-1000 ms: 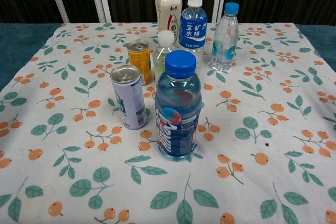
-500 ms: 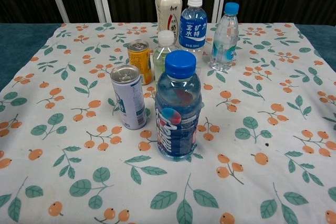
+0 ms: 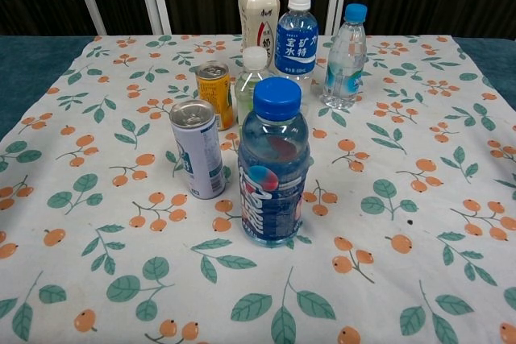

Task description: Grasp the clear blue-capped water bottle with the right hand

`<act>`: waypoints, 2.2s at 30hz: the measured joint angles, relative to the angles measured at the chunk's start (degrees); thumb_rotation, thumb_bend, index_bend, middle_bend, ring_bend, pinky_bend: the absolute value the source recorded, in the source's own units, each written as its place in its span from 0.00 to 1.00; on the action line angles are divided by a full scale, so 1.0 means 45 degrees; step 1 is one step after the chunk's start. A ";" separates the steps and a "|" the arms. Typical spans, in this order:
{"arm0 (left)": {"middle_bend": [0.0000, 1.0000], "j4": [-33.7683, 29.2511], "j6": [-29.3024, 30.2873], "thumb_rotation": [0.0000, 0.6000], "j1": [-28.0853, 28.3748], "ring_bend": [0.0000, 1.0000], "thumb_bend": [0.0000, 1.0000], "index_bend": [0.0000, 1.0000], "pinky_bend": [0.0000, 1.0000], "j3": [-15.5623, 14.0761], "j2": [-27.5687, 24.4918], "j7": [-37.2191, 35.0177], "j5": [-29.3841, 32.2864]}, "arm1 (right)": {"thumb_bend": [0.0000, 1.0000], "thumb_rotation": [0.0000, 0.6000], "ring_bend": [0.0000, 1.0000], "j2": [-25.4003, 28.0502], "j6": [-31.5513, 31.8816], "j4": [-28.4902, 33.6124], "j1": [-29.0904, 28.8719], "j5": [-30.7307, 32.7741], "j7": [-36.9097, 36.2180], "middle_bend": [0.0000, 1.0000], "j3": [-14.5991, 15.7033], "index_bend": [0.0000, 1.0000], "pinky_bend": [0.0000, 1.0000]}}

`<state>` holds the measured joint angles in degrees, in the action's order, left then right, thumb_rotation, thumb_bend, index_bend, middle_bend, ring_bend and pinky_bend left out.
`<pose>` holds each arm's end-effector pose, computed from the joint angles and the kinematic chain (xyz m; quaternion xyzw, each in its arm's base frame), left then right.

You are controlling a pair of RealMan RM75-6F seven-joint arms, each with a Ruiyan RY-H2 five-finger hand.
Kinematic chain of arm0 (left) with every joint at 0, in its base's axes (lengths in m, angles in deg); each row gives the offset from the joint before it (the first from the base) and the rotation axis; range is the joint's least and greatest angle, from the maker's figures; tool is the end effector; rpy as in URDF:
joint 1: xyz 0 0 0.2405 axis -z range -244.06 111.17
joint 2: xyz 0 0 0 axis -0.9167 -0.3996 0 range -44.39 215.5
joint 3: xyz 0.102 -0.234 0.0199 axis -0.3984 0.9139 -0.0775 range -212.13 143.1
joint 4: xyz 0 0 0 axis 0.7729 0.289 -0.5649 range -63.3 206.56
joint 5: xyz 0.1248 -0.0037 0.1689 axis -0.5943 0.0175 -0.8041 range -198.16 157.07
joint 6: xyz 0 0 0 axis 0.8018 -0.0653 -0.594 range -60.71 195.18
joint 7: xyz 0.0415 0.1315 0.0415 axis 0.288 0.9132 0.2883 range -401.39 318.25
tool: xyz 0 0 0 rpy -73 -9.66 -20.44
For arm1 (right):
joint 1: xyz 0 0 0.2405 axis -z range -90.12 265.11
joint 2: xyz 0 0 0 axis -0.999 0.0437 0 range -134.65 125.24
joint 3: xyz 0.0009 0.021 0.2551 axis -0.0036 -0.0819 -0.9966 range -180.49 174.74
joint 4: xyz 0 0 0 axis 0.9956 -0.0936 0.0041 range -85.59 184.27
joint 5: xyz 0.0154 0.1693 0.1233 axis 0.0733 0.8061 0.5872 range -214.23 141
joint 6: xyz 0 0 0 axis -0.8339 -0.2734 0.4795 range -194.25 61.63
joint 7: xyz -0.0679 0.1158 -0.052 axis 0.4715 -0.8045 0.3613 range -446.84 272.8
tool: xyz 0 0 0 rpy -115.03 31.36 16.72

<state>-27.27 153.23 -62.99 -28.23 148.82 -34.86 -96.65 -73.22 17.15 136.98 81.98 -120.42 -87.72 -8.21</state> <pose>-0.3110 0.1821 0.1715 -0.5298 -0.4102 -0.3658 0.6459 -0.3215 -0.1943 0.1467 0.5775 -0.3925 0.3939 0.5978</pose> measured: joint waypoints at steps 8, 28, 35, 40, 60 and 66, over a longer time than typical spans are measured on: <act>0.00 -0.0003 -0.0125 1.00 0.0055 0.04 0.46 0.10 0.00 -0.0091 0.0017 0.0108 -0.0087 | 0.17 1.00 0.03 0.0498 -0.2962 -0.0181 -0.1506 0.1191 -0.1939 0.02 -0.0880 0.01 0.19; 0.00 0.0009 -0.0201 1.00 0.0102 0.04 0.46 0.10 0.00 -0.0041 0.0034 0.0332 0.0120 | 0.17 1.00 0.08 -0.2028 -0.8849 -0.3524 -0.6756 0.4221 -0.5923 0.09 -0.3458 0.03 0.19; 0.00 0.0095 -0.0267 1.00 0.0168 0.04 0.46 0.10 0.00 0.0064 0.0159 0.0722 0.0458 | 0.17 1.00 0.10 -0.2963 -0.9657 -0.4611 -0.7809 0.4571 -0.5929 0.13 -0.3695 0.05 0.19; 0.00 0.0138 -0.0225 1.00 0.0173 0.04 0.46 0.10 0.00 0.0078 0.0201 0.0817 0.0483 | 0.17 1.00 0.11 -0.3629 -1.0341 -0.5626 -0.8469 0.5040 -0.5761 0.13 -0.3809 0.05 0.19; 0.00 0.0092 -0.0348 1.00 0.0194 0.04 0.46 0.10 0.00 0.0176 0.0147 0.0719 0.0794 | 0.19 1.00 0.15 -0.5921 -1.1869 -0.8779 -1.0246 0.5521 -0.5944 0.20 -0.4133 0.13 0.19; 0.00 0.0044 -0.0368 1.00 0.0191 0.04 0.46 0.10 0.00 0.0185 0.0128 0.0718 0.0870 | 0.21 1.00 0.18 -0.6430 -1.2158 -0.9387 -1.0464 0.5358 -0.6206 0.24 -0.4084 0.18 0.19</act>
<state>-27.07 151.57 -62.13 -27.39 149.39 -31.63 -92.74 -102.16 -37.56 94.73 34.89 -96.31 -115.64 -26.59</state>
